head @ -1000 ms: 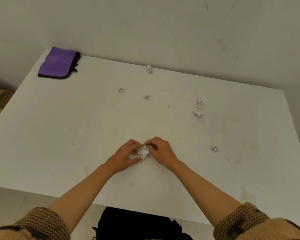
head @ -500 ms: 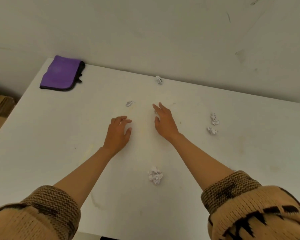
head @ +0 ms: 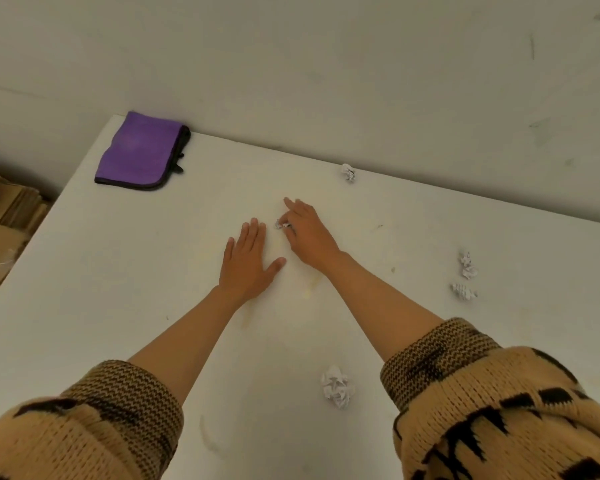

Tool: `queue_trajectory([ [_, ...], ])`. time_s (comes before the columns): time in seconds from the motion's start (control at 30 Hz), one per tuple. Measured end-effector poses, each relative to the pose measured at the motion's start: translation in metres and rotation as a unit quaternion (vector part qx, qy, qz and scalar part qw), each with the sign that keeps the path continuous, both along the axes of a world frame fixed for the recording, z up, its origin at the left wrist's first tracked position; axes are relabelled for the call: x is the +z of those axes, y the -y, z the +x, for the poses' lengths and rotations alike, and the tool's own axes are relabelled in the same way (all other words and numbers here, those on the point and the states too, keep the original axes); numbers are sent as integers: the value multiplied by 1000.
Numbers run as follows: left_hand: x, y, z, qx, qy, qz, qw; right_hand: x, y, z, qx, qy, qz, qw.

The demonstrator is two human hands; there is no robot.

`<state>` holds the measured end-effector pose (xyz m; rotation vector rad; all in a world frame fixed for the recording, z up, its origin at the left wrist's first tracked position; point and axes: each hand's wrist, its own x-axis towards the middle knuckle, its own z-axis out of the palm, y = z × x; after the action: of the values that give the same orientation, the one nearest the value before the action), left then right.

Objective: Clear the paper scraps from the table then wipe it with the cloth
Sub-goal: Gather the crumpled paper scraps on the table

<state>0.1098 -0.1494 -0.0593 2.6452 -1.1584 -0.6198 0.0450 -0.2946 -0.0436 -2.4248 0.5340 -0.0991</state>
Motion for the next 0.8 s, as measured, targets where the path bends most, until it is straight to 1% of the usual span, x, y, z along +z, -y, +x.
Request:
queue_trajectory([
  [0.07,0,0,0,-4,5,0,1000,-3,-4,2,9,6,-1,1000],
  [0.13,-1,0,-1,-3,7,-6,1000,-6,-9,-3,9,31,-19,999],
  [0.23,-1,-2,-7,6,7,-28,1000,-9,-13,-17,16,52,-37,998],
  [0.3,-2,-6,-14,-2,19,-73,997,-6,-17,-29,7,56,-16,998],
  [0.37,-3,-12,-25,-21,22,-138,990,-3,-23,-46,-1,60,17,998],
  [0.47,-3,-23,-48,-39,2,-230,972,5,-35,-84,-9,61,65,996],
  [0.53,-4,-33,-65,-56,10,-269,962,9,-43,-115,-20,62,86,994],
  [0.6,-5,-43,-81,-78,3,-282,956,10,-50,-148,-38,58,100,993],
  [0.7,-6,-55,-104,-126,-17,-278,952,9,-62,-191,-51,36,113,992],
  [0.8,-7,-60,-126,-133,-30,-278,951,8,-74,-219,-44,27,122,991],
])
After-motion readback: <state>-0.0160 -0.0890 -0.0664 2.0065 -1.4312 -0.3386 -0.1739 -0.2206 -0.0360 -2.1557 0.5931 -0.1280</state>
